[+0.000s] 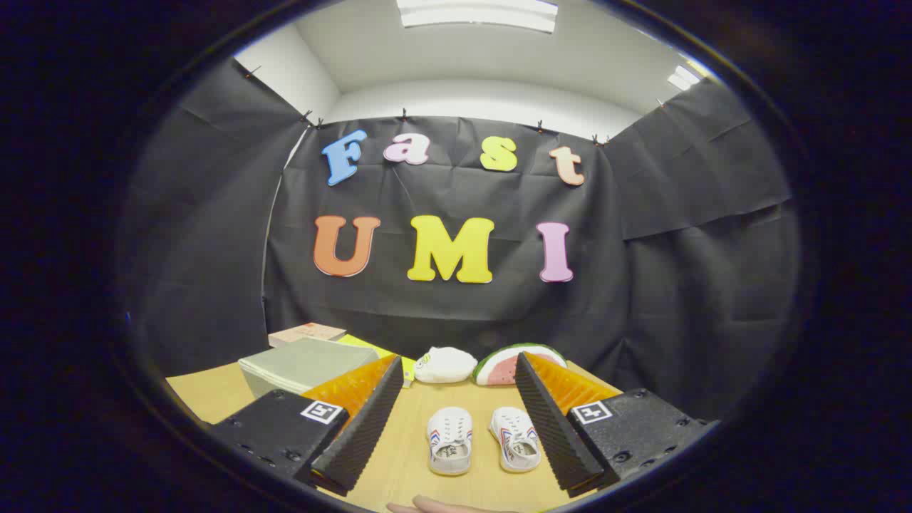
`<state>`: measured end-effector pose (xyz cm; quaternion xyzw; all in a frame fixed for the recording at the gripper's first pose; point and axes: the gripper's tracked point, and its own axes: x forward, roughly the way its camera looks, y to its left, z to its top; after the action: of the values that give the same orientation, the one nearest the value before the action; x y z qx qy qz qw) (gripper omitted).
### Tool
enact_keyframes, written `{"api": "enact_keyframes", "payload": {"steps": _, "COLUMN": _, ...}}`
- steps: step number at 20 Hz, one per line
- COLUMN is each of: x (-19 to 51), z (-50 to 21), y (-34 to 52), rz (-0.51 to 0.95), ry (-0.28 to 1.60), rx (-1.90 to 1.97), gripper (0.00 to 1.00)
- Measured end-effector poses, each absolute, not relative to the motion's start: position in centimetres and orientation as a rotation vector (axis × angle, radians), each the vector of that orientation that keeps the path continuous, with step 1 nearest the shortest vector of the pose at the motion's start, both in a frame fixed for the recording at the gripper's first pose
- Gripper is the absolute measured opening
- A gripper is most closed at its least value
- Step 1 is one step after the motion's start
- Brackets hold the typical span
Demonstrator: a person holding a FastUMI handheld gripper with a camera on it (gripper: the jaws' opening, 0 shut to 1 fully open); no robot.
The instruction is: Open the storage box then place both shoes into the box .Put the left shoe in first, then the right shoe, with the right side of both shoes facing outward in a uniform manner.
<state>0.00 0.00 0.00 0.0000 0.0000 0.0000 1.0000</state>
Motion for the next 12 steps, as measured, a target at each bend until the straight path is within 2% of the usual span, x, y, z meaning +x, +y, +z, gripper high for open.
{"api": "enact_keyframes", "payload": {"steps": 12, "x": 0.5, "z": -1.8, "y": 0.2, "rz": 0.019, "ry": 0.028, "rx": 0.045, "gripper": 1.00}}
